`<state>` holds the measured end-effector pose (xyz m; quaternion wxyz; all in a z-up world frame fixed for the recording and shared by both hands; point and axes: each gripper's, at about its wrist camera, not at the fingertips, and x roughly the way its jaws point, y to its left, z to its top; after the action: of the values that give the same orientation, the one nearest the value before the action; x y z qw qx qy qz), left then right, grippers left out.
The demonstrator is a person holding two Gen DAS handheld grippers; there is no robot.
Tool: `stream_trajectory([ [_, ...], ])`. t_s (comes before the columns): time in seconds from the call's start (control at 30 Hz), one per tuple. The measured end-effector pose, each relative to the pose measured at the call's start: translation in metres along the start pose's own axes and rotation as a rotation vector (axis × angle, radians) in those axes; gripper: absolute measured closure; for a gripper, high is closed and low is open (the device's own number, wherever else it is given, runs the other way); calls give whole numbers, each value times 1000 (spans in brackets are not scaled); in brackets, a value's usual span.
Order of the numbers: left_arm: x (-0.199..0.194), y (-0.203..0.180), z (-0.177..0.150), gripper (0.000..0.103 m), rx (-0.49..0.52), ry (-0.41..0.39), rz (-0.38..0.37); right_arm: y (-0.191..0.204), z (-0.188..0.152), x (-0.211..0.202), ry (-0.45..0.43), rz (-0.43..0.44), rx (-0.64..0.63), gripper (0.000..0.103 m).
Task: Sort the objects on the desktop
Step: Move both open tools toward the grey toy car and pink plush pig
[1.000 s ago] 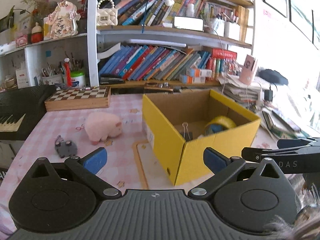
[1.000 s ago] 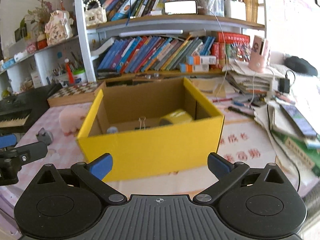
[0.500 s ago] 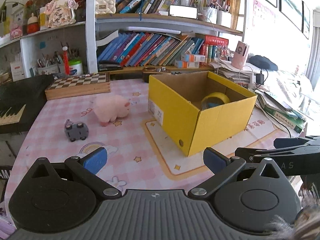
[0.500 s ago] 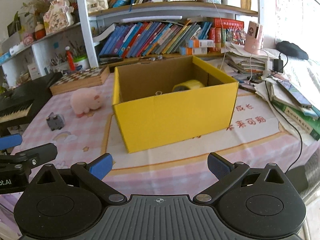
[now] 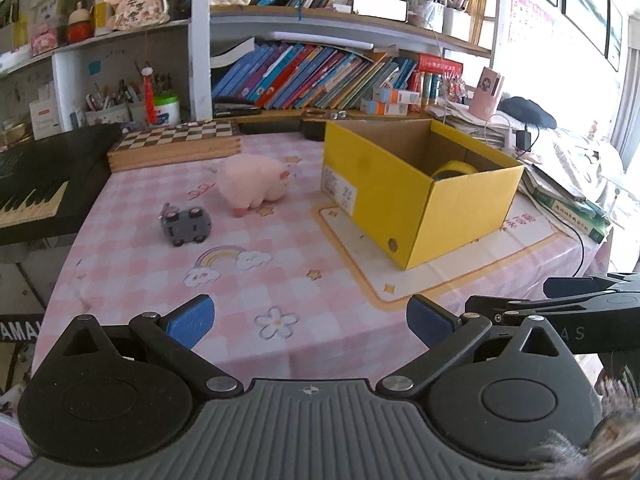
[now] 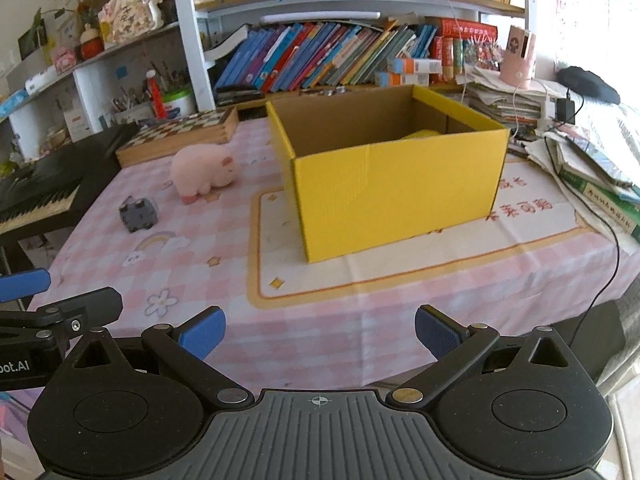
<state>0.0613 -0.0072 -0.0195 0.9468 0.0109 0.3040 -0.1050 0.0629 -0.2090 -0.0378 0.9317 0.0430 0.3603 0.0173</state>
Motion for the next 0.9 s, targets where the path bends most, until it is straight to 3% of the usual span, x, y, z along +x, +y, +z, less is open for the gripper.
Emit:
stream_trajectory([
  [0.9, -35, 82, -20, 0, -168, -20, 142, 94, 0, 5, 13, 145, -195, 1],
])
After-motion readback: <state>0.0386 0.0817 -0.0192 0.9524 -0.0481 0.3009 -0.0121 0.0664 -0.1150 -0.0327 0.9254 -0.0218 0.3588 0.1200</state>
